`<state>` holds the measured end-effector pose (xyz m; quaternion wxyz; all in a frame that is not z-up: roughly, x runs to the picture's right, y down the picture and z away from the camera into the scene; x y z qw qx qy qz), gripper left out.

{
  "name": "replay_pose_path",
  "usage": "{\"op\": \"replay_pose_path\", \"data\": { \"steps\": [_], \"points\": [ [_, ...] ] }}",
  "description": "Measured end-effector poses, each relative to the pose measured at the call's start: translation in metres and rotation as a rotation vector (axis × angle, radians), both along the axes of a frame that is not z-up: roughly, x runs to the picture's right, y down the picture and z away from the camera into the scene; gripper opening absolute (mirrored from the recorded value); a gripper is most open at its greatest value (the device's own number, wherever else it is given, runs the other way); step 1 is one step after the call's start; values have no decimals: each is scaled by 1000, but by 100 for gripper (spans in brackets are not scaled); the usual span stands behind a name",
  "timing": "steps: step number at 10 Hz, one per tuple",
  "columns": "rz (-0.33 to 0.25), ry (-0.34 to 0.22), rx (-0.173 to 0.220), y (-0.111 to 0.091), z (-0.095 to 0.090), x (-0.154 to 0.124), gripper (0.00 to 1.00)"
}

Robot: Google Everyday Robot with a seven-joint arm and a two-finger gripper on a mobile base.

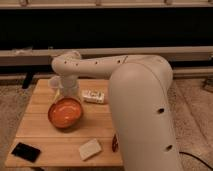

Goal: Pick up the ceramic bowl

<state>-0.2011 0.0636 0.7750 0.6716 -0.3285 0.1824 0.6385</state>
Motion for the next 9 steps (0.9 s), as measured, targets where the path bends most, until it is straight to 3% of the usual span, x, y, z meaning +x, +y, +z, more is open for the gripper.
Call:
{"op": "replay_pose_path", "data": {
  "steps": [9],
  "points": [
    [-1,4,-1,8,4,0,80]
  ]
}}
